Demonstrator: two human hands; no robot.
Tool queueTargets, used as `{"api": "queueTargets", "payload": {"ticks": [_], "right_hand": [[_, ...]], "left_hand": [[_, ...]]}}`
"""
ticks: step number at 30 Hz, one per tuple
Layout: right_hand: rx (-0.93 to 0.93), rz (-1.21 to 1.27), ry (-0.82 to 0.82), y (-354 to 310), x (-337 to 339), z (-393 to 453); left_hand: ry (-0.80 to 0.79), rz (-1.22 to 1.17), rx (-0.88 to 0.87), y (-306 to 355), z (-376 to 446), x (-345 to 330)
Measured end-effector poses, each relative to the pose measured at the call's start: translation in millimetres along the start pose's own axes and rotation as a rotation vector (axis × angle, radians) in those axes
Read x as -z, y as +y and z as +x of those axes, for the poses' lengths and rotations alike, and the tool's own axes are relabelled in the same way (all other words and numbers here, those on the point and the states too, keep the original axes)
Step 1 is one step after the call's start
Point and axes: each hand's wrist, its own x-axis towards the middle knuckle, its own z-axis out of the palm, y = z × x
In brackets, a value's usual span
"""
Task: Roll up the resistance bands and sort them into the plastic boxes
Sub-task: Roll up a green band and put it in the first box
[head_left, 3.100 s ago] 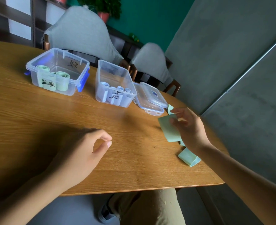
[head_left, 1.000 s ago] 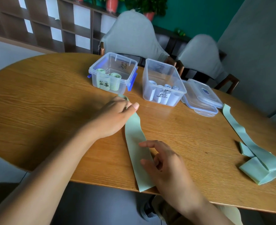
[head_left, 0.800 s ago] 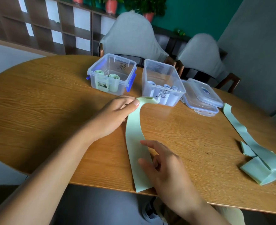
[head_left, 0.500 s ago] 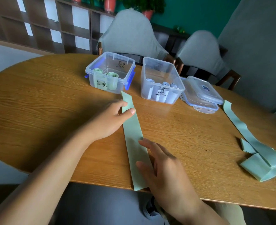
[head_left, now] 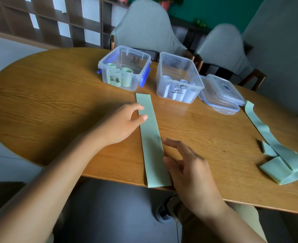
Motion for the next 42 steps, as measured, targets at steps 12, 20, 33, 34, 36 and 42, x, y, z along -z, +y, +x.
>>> {"api": "queueTargets", "payload": {"ticks": [12,20,33,34,36,42], "right_hand": [[-0.087,0.211,0.053,-2.8,2.8,-17.2],[-0.062,0.267,0.044,-6.3,5.3,-28.5],[0.167,0.088,-0.047,-1.2,10.4,-38.2],[0.175,0.082,-0.052,-0.2,11.0,-37.8],[0.187,0.075,-0.056,1.3,12.0,-36.6],[0.221,0.055,-0.071,2.8,14.1,-34.5]], "left_hand": [[-0.003,-0.006,-0.131,17.0,-75.3,-2.8],[0.045,-0.089,-0.227,26.8,-124.4,-12.3],[0.077,-0.013,-0.328,24.9,-137.5,-23.1],[0.08,-0.002,-0.333,25.3,-137.6,-23.5],[0.084,0.008,-0.347,25.3,-137.7,-24.1],[0.101,0.015,-0.361,25.2,-137.9,-26.1]]}}
